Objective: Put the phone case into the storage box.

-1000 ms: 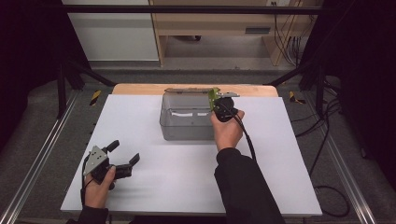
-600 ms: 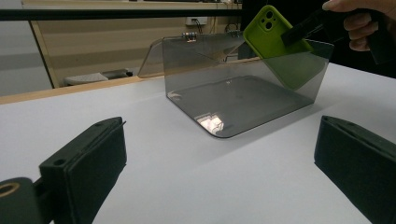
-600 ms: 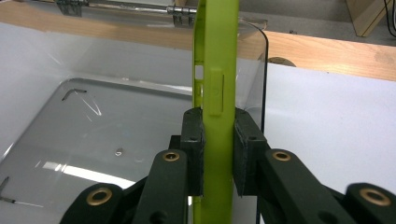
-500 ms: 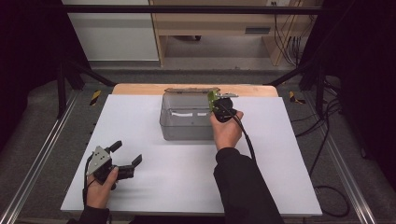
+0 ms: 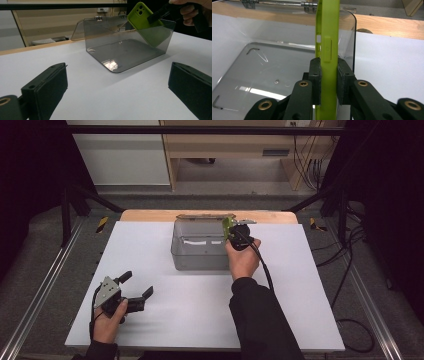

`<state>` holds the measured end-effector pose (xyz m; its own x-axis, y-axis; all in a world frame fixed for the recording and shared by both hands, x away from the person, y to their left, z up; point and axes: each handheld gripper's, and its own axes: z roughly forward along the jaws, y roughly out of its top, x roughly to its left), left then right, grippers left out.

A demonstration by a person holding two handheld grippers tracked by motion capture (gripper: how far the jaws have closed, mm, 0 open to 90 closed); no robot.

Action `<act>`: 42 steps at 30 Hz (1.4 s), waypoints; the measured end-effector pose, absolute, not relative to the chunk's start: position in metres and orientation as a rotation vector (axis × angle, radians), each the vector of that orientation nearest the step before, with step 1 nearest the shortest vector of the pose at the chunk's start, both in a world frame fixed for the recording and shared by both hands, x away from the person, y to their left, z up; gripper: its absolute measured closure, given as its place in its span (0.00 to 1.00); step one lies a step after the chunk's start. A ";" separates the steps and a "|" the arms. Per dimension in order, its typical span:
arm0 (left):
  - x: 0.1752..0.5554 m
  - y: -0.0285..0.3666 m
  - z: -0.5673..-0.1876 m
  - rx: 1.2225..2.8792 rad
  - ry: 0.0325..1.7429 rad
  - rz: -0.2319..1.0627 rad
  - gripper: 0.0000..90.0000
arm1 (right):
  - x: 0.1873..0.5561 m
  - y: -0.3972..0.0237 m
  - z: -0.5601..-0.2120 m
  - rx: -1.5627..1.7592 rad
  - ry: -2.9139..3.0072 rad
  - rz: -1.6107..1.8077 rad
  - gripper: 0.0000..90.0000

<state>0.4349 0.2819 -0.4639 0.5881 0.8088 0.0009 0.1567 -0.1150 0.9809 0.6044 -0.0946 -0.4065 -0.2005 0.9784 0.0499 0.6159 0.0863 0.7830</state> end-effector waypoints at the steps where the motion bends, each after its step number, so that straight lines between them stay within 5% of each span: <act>1: 0.435 0.282 -0.464 1.621 0.823 0.679 0.02 | 0.604 -0.095 -0.407 1.564 1.874 0.954 0.86; 42: 0.435 0.281 -0.464 1.620 0.826 0.680 0.03 | 0.604 -0.092 -0.408 1.570 1.909 0.962 0.86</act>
<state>0.4351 0.2814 -0.4638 0.5860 0.8103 0.0014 0.1573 -0.1155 0.9808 0.6039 -0.0918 -0.4083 -0.2226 0.9727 0.0656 0.6316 0.0926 0.7698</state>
